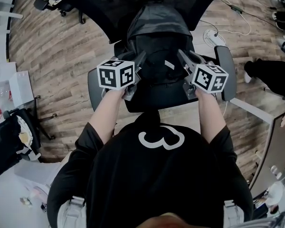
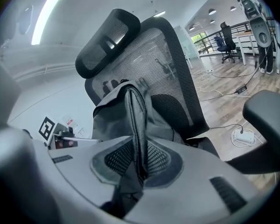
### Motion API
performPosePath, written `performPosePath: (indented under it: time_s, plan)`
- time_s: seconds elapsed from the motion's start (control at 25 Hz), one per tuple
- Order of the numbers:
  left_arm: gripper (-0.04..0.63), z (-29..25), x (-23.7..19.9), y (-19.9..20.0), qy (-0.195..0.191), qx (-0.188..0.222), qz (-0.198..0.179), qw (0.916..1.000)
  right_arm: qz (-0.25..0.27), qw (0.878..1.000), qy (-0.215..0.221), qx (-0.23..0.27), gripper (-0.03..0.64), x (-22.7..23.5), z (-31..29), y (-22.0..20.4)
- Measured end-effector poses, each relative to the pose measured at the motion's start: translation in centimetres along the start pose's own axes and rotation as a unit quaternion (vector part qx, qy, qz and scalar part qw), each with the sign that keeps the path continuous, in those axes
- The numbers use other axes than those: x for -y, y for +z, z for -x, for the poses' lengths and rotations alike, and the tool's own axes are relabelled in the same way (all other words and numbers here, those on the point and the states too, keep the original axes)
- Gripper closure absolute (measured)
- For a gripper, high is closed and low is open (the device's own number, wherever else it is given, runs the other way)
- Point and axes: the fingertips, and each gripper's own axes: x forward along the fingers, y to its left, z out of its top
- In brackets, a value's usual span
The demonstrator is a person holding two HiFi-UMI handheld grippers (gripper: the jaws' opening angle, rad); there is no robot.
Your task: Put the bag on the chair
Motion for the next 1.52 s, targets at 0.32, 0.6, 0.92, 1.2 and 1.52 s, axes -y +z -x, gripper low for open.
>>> performPosePath:
  time_s: [0.32,0.6,0.92,1.2,1.52]
  plan:
    - [0.415,0.0,0.8,-0.5,0.001,0.008,-0.012,0.9999,0.005,1.0,0.002,0.01,0.441,-0.2,0.9,-0.3]
    - [0.345,2.4,0.7,-1.1,0.032,0.022,-0.021,0.999,0.022,0.999,-0.024,0.028,0.411,0.4,3.9,-0.5]
    - [0.344,7.0,3.2,-2.4,0.01,0.042,-0.005,0.999,0.03,0.998,0.007,0.055,0.413,-3.0,9.6,-0.6]
    - [0.349,12.2,9.1,-3.0,-0.044,0.08,-0.021,0.9956,0.055,0.994,0.05,0.083,0.419,-8.8,15.7,-1.1]
    - [0.458,17.5,17.3,-5.3,-0.107,0.099,-0.057,0.9876,0.076,0.987,0.101,0.102,0.546,-14.9,22.1,-3.4]
